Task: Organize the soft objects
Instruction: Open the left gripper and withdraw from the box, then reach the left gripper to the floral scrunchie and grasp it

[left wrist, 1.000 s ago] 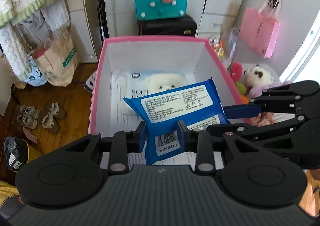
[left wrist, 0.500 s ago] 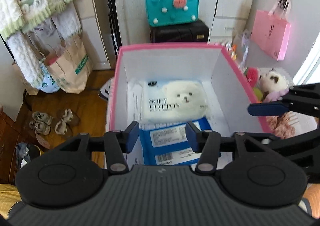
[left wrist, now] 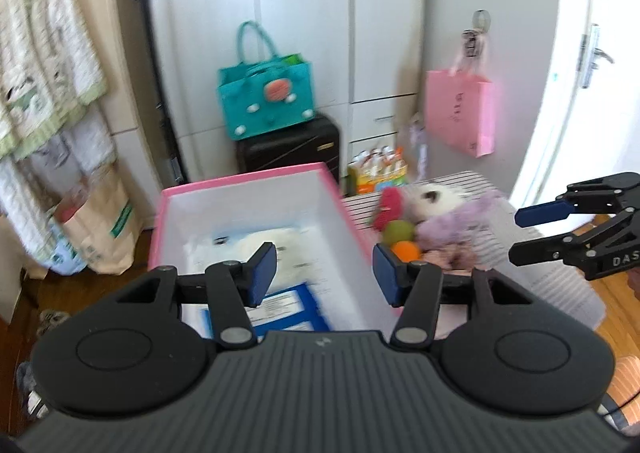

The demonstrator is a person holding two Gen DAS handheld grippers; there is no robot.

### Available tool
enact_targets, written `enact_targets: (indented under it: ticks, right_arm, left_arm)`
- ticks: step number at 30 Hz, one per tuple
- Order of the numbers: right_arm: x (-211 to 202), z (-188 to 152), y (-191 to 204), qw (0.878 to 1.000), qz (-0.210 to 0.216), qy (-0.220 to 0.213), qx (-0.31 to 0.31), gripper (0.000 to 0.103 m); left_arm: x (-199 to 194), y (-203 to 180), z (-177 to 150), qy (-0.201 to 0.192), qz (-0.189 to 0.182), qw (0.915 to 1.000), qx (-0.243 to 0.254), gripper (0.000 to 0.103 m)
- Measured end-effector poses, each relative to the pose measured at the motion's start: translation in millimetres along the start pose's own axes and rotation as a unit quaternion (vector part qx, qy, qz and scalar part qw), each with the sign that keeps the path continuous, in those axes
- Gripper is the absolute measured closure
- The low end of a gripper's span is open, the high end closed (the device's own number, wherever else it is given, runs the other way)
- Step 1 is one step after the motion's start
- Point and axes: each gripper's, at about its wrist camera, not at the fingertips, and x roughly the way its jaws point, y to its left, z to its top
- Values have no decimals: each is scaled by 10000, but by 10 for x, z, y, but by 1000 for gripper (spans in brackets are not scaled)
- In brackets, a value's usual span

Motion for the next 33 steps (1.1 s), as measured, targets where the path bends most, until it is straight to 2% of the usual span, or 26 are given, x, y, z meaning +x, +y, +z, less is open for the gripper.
enact_targets:
  ticks: [5,8,12,15,19,26,29,31,33]
  right_arm:
    - [-350,-250,-37,9976,-605,54,-334,41]
    - [-554,-370,-54,9946,-921,-17,-475,41]
    - [-743,-444,-151,9944,-975,-80,-404,40]
    - [-826,-516,-215,9933,-1060,-152,-427,37]
    - [-888,-651,-405,9930,-1127,-176,-297,34]
    - [-739,-727,-768,9921,-1244,-158,-92,34]
    - [-662,-714,-882,9931,-1155,-181,51,34]
    - [-601,-714,-930,9936,-1109,-189,81,34]
    - [-531,-705,-969,9941,-1059,-196,106,34]
  left_arm:
    - [-68,-364,-4,-173,-454,9988,53,50]
    - [-49,-613,-21,-263,-550,9979,224,48]
    - [89,-888,-41,-200,-732,9969,226,48]
    - [194,-1103,-91,-159,-738,9967,299,47]
    - [422,-1321,-185,81,-913,9956,170,44]
    - [895,-1562,-399,348,-607,9975,-121,39]
    - [1085,-1587,-461,413,-416,9977,-345,37]
    - [1202,-1605,-494,428,-262,9979,-405,33]
    - [1292,-1626,-529,339,-51,9985,-431,23]
